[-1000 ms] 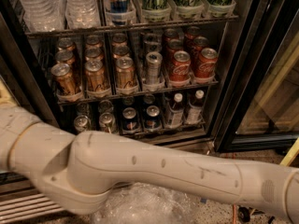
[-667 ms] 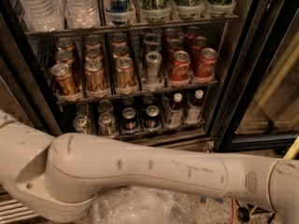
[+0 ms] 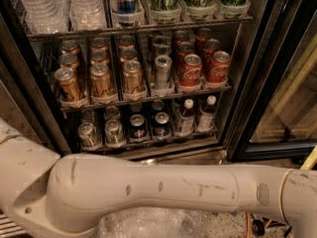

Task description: Pick water bottle from top shelf of fridge

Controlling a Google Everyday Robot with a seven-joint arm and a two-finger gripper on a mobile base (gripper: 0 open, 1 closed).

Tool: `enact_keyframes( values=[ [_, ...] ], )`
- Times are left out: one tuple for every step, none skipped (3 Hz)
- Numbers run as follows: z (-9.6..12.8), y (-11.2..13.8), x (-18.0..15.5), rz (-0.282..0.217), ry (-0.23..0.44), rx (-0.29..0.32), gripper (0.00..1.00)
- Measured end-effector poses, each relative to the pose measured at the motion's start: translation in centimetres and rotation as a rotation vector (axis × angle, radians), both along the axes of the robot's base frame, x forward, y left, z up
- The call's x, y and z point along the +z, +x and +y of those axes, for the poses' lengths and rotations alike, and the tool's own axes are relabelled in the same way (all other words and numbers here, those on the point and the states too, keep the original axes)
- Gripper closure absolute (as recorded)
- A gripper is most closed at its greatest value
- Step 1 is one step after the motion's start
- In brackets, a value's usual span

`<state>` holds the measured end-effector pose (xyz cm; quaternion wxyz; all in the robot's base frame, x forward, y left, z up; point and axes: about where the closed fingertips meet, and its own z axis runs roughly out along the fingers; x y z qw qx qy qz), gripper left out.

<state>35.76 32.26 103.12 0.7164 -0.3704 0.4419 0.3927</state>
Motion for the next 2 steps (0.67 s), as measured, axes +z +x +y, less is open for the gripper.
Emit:
enact_keyframes(
  values=[
    [-0.1, -5.7, 0.8, 0.006, 0.104, 0.019, 0.00],
    [-0.6, -10.6, 2.2, -0.094, 0.177, -0.039, 0.00]
  ],
)
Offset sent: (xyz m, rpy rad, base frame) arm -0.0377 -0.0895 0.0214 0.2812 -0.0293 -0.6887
